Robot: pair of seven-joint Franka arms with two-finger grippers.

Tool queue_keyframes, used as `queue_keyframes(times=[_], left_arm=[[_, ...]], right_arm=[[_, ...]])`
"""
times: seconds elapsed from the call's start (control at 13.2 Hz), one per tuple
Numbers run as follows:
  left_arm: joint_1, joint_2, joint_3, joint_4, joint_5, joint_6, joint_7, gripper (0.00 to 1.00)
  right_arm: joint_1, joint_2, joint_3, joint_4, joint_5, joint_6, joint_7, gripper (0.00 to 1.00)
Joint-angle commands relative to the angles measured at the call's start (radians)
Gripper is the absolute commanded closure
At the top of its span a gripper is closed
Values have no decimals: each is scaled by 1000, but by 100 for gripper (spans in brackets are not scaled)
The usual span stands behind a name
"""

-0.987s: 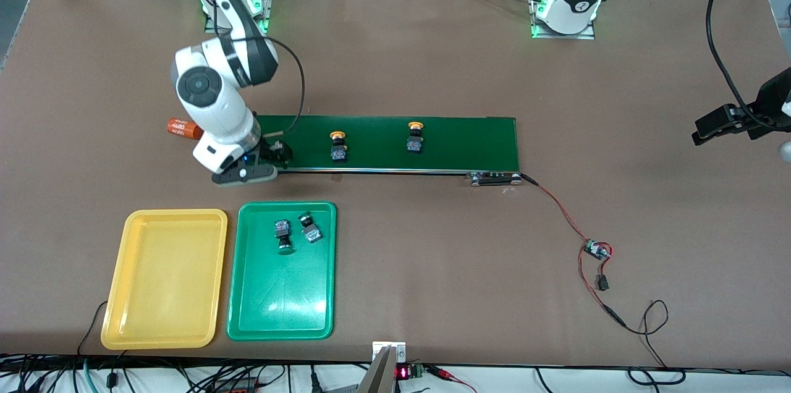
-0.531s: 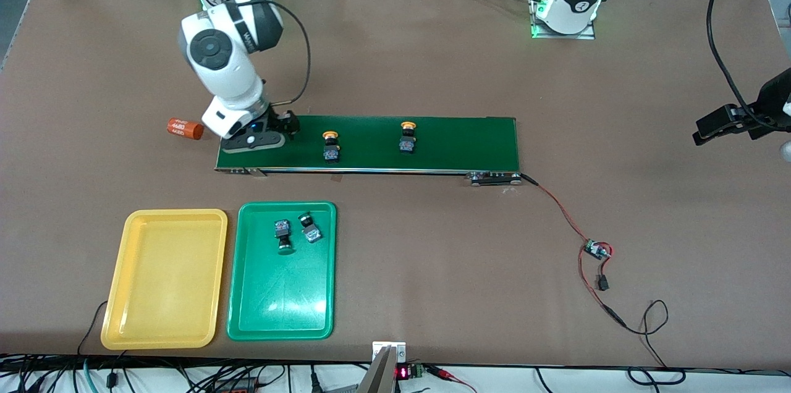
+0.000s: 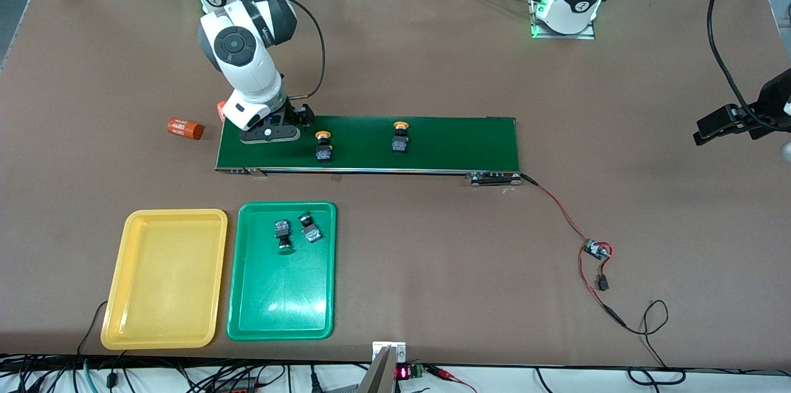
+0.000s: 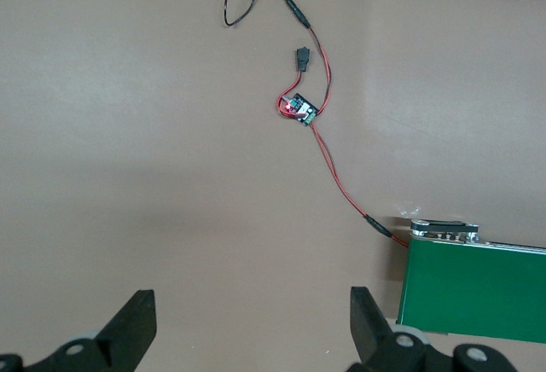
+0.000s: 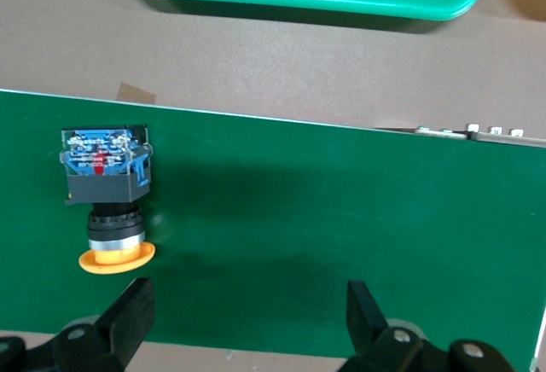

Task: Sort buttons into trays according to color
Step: 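Grasp the orange-cap button with the right gripper and lift it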

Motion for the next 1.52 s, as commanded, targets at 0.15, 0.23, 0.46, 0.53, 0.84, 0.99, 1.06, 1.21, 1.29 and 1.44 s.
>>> queue_keyframes(times=[0.15, 0.23, 0.46, 0.53, 0.84, 0.99, 1.06, 1.21, 1.29, 1.44], left_arm=[[5, -17, 2, -17, -10, 12, 18, 0], [5, -17, 2, -17, -10, 14, 18, 0], [3, -17, -5, -17, -10, 12, 18, 0], [5, -17, -5, -17, -10, 12, 18, 0], [5, -15, -5, -17, -10, 14, 18, 0], [5, -9, -4, -19, -12, 44, 18, 0], [5, 0, -4, -16, -13, 55, 18, 0], [5, -3, -4, -17, -12, 67, 18, 0], [5, -3, -4, -17, -10, 67, 18, 0], [5, -9, -4, -17, -10, 58, 18, 0]], right_arm=[[-9, 11, 6, 2, 2, 14, 14, 0], [-9, 13, 6, 2, 2, 14, 14, 0], [-9, 28, 6, 3, 8, 14, 14, 0], [-8, 37, 6, 2, 20, 22, 14, 0], [-3, 64, 6, 5, 24, 54, 14, 0], [-8, 71, 6, 14, 27, 57, 14, 0], [-11, 71, 6, 18, 36, 57, 14, 0], [-12, 70, 6, 32, 60, 57, 12, 0], [-14, 71, 4, 41, 60, 57, 12, 0], [-17, 77, 4, 51, 62, 57, 11, 0]])
